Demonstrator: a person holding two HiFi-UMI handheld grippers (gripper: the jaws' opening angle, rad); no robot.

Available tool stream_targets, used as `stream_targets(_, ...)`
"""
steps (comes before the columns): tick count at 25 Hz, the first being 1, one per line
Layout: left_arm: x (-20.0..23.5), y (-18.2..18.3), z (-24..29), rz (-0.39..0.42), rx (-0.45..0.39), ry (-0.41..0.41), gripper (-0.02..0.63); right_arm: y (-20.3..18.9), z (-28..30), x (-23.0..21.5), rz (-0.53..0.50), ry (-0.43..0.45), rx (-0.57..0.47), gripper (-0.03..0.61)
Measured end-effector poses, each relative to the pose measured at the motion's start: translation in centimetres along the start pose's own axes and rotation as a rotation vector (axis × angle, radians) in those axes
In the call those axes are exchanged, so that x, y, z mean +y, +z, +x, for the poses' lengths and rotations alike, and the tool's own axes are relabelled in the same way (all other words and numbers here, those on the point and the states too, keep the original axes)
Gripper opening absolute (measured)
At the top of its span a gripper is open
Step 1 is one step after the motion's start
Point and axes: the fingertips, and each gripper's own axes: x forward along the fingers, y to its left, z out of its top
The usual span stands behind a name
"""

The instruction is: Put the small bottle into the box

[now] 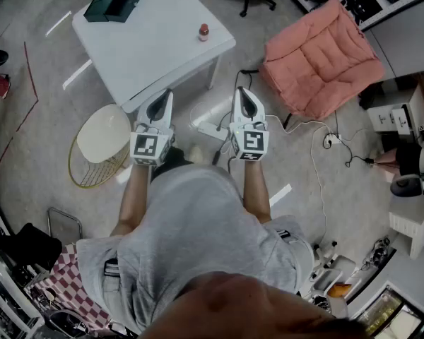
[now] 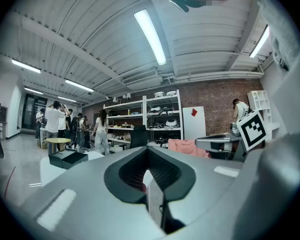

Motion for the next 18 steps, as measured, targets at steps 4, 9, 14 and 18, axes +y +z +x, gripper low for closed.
stream_targets(4, -0.3, 0.1, 0.7, -0.008, -0.002, 0.007, 0.011, -0.4, 0.0, -0.7, 0.002, 0.017, -0.02, 0.003)
stream_targets(9, -0.9, 0.1, 2.1, -0.011, 0.002, -0.004, 0.011, -0.4, 0.4, -1.9, 0.028, 0.012, -0.024, 0.003)
stream_targets(14, -0.7, 0.4, 3.8, -0.012, 0.006, -0.011, 0.011, -0.8, 1.8, -2.9, 0.044, 0.012, -0.005, 0.003)
stream_targets(18, 0.7, 0.4, 5.7, -0.024, 0.013, -0.009, 0.011, -1.1, 4.2, -2.9, 0.039, 0.024, 0.012, 0.003)
